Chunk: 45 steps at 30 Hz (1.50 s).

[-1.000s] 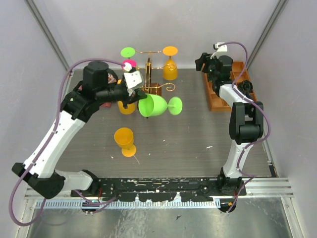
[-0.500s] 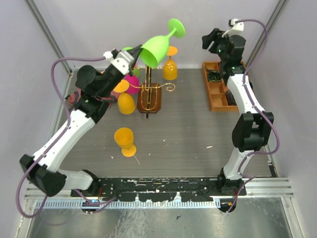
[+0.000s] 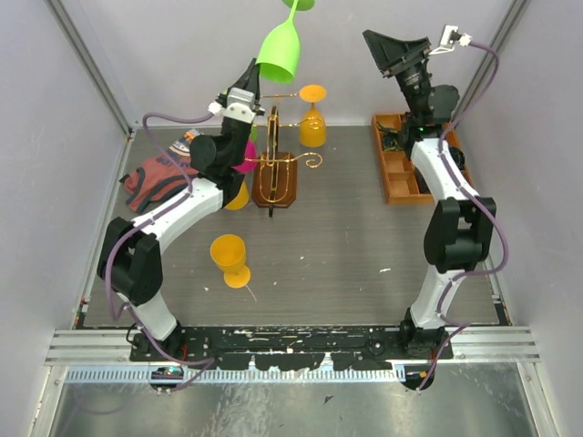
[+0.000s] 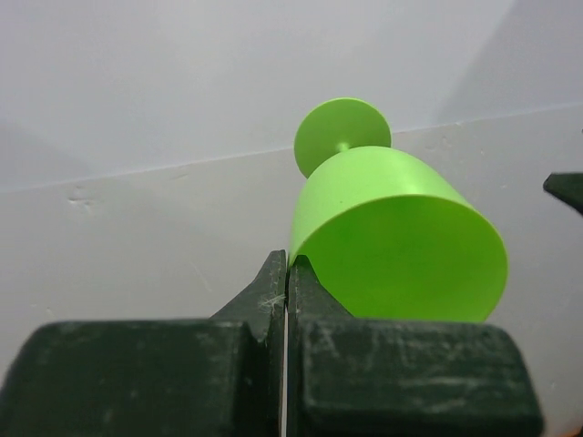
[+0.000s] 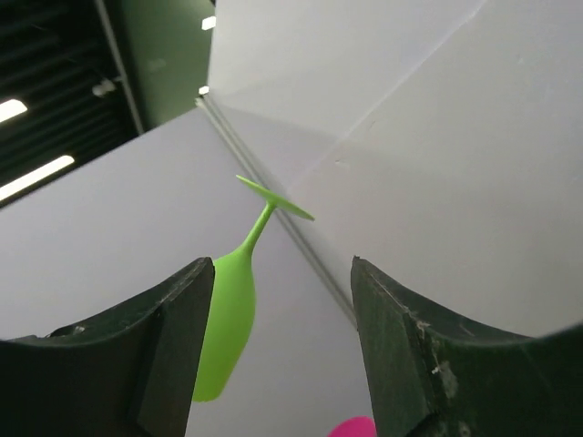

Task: Place the wine glass upside down on the wine glass rack

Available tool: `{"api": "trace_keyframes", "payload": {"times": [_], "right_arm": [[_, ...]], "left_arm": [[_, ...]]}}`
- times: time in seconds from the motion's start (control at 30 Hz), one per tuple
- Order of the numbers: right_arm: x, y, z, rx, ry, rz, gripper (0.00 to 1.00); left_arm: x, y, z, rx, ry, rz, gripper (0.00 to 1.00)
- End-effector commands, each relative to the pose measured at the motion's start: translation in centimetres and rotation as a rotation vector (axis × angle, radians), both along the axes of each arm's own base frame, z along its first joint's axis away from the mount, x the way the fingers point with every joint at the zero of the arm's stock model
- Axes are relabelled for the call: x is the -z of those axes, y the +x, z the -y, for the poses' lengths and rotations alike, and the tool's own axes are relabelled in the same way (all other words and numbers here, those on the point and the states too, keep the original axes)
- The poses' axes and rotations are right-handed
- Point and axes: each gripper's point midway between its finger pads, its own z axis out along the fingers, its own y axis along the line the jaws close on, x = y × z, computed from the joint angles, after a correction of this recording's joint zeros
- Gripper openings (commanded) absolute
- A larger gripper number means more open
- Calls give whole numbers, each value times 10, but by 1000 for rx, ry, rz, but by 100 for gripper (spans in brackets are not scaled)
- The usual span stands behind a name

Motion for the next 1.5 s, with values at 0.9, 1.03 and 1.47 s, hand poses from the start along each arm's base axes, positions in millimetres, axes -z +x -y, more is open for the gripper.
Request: {"api": "trace_keyframes", "payload": {"times": [0.9,1.03,1.47], "right_arm": [[-25,-36,-115,-448,93,135,66],[-24,-36,-119,-449,88,132,66],[-21,-34,-132,-434,70,127,58]], "left_arm": [[-8,-29,2,111,-104,89,0],[-5,-30,5,120,-92,84,0],[5,-34,15,164,-53,64,0]]}}
